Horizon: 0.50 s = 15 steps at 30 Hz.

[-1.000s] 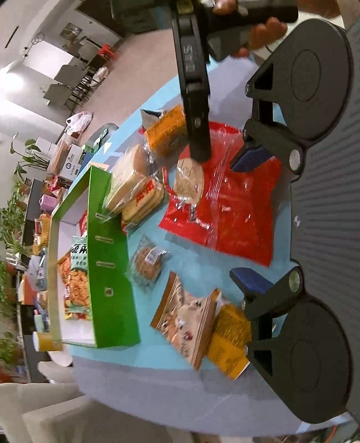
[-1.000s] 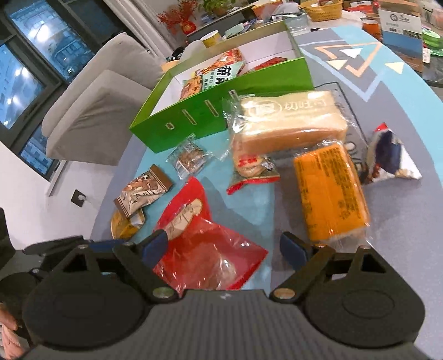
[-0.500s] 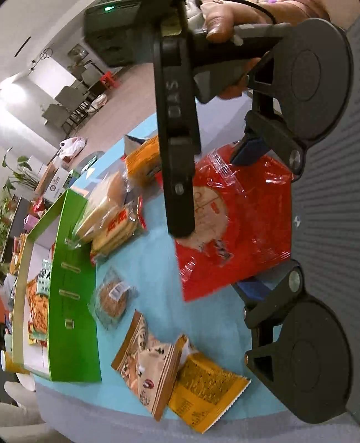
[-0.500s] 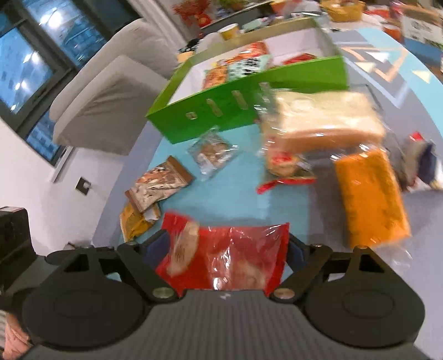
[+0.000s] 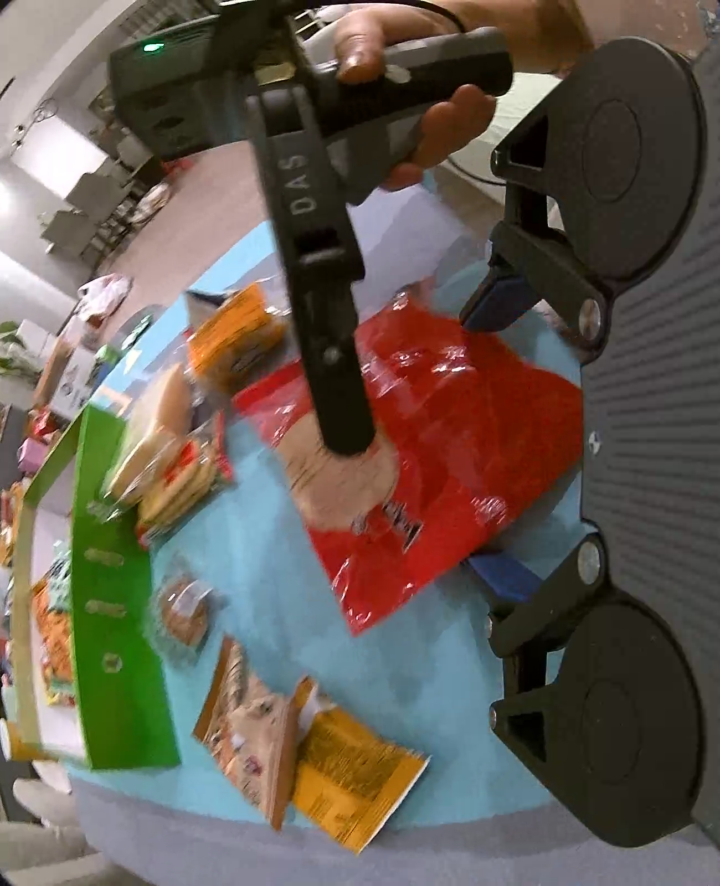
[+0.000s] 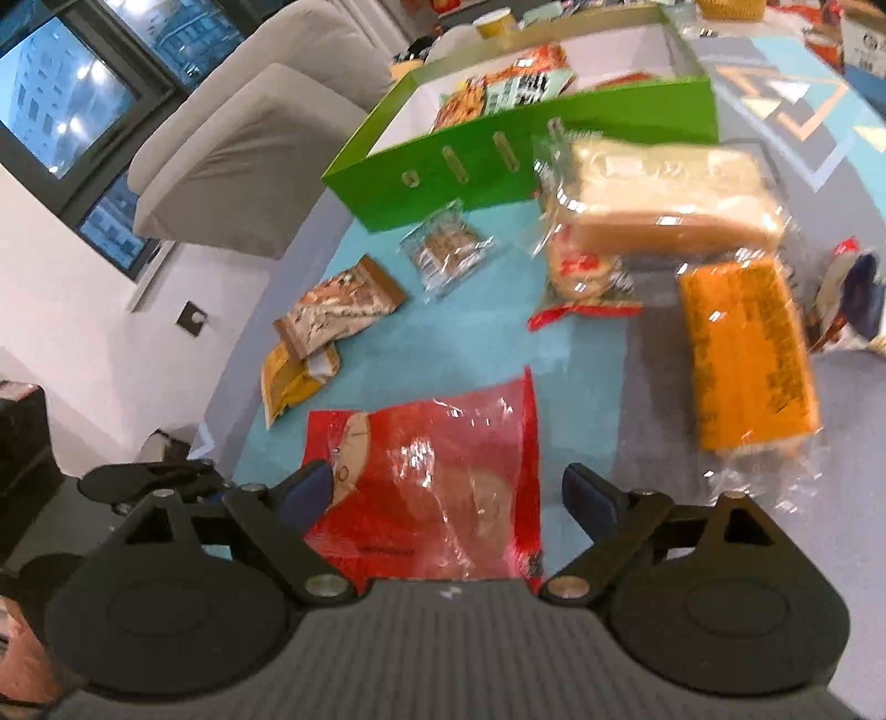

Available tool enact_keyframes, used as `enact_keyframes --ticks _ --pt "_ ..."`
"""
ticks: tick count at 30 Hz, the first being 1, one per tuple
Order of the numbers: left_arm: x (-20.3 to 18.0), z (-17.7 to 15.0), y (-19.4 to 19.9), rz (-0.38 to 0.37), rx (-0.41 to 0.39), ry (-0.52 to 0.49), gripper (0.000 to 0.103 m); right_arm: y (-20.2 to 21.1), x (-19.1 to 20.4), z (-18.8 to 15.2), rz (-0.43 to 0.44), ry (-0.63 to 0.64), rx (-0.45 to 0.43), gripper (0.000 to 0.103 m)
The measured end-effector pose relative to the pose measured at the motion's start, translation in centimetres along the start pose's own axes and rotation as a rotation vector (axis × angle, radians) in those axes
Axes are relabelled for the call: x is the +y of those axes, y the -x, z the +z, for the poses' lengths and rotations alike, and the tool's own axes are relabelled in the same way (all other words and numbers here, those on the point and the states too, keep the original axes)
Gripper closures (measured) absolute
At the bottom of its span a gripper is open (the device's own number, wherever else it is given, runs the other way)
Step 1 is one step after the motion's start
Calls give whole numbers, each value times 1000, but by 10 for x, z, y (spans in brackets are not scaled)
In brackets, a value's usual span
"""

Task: Organize snacks
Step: 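Carry the red bread bag into the green box and open the right gripper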

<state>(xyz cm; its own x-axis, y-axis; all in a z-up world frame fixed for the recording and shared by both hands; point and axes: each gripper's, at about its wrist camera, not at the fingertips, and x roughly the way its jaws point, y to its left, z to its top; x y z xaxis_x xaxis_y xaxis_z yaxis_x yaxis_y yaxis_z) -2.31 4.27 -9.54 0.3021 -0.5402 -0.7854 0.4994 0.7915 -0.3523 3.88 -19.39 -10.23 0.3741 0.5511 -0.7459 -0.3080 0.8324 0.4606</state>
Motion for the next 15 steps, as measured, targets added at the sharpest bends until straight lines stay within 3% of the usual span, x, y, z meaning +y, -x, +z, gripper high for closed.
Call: enact_keyframes --ticks 5,6,8,10,15 --pt "-19 -5 -7 74 -21 -97 19 -1 12 -7 -19 62 4 8" --pt "-23 -5 -9 93 -30 -120 21 -2 14 -8 -20 69 0 14" --pt "-31 -2 -15 148 -46 -181 37 -2 17 -8 -28 72 -6 21" --pt "-32 5 -17 148 -43 -180 43 0 19 -6 -23 68 -15 29" --pt "-31 25 -14 155 -81 -175 46 8 25 9 -41 89 -82 34"
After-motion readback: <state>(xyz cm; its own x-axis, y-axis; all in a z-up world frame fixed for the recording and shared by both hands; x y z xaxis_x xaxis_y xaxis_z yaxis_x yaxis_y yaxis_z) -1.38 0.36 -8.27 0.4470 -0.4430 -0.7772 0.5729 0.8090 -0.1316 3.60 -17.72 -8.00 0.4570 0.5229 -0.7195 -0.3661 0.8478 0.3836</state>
